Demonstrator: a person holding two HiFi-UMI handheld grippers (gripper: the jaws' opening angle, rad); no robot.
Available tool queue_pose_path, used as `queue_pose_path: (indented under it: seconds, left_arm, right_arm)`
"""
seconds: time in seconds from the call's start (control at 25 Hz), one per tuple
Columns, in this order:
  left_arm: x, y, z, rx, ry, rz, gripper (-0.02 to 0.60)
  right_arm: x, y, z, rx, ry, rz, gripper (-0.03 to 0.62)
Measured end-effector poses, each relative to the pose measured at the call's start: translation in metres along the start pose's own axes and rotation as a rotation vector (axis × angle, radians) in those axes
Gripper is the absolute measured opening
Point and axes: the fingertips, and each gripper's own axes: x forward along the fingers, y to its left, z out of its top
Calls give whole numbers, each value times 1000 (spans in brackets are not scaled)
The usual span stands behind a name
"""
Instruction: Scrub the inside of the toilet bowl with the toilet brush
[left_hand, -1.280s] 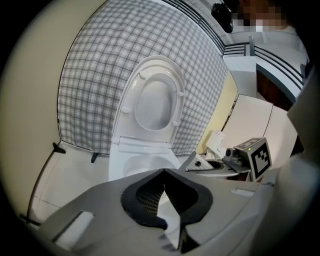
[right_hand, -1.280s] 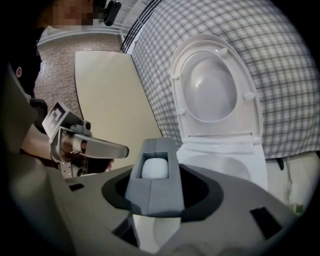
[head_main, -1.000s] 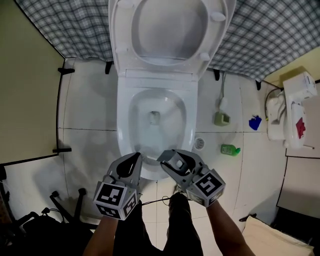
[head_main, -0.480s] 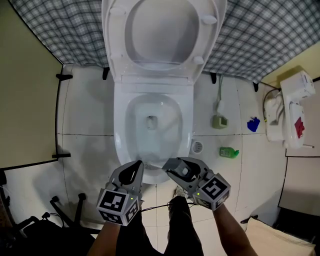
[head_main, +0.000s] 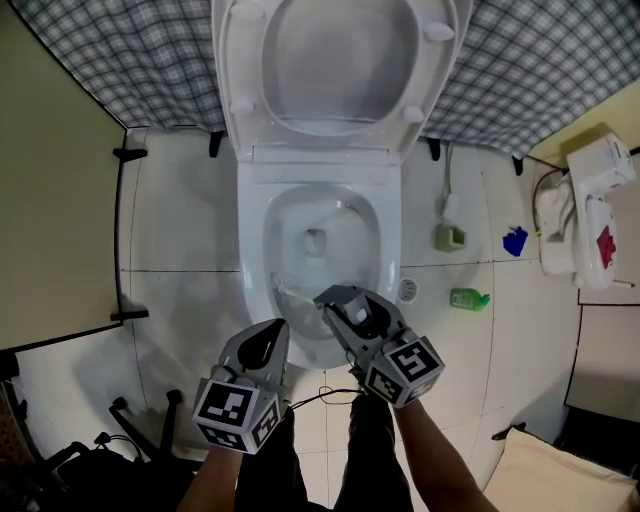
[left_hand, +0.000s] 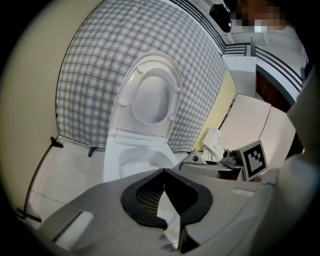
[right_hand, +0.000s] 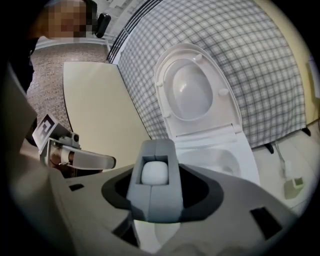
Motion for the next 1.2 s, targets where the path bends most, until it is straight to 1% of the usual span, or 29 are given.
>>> queue_pose_path:
  seconds: [0.16,0.28,0.44,0.64,0.76,0.92,1.04,1.2]
  left_arm:
    - [5,3,3,7,0,-19,-8]
    - [7,5,8,20,3,-30,-8]
    - [9,11,14,33,0,-37,-8]
    - [11,17,13,23,9,-32,-8]
    - [15,16,10,19,14,-39,-8]
    - [19,15,9,16,20,-41,-7]
    - [21,12,9,15,24,-42,-8]
    - [25,5,8,15,27,-51,-8]
  right_arm:
    - [18,-11,12,6,-56,-59,225]
    - [34,-19,26,-17,-97,-90,225]
    - [53,-29,45,-70,-139,-118,225]
    - [63,-40,62,-88,-182,-142,225]
    - [66,-47,71,-121,-212,-161,224]
    - [66,-56,81,-187,-219,-200,224]
    - [57,-68,91,-248,-228,-250,222]
    - [39,-89,94,-288,-214,-334,222]
